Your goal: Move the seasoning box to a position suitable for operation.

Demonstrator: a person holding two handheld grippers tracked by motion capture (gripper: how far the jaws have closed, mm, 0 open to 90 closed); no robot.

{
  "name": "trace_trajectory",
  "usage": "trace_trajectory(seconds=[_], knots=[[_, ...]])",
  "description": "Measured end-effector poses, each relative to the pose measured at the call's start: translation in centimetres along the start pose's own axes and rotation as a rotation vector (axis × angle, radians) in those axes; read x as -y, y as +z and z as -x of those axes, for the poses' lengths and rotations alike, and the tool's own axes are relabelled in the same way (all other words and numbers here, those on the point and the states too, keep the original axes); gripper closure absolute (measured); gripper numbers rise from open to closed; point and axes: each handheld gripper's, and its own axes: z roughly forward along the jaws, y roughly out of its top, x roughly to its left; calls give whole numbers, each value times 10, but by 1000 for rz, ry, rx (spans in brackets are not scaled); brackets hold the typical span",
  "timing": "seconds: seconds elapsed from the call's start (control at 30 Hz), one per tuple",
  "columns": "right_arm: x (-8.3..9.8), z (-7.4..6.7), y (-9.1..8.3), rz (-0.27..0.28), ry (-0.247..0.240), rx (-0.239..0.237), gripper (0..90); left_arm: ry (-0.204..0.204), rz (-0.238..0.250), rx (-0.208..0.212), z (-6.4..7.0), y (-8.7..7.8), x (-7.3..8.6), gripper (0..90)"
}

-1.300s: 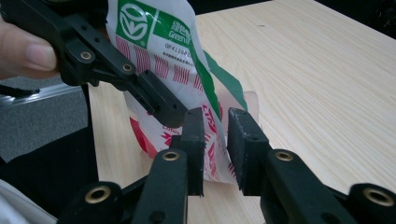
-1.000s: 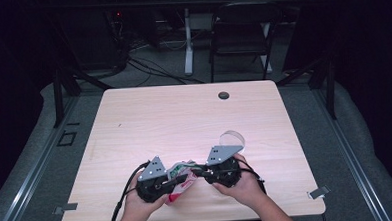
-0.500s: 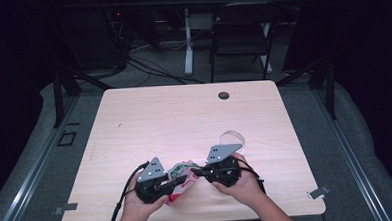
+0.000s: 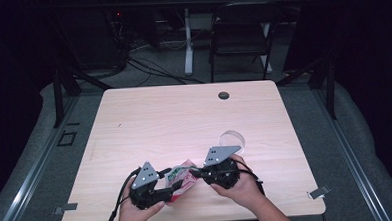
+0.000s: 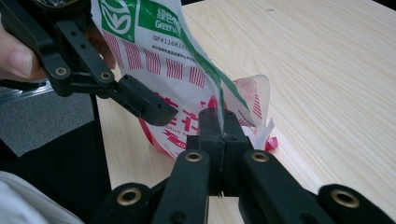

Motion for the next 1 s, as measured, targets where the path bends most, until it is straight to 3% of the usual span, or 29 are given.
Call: trace_trajectory(seconds=[0.37, 0.67, 1.0], knots=[[0, -2, 0, 3, 10, 1, 900, -8, -57, 0, 2, 14, 21, 374], [2, -1, -1, 3, 13, -1, 900, -28, -90, -60, 0, 30, 32, 302], [4, -1, -1, 5, 16, -4, 900, -48, -117, -49, -3, 43, 40, 254]])
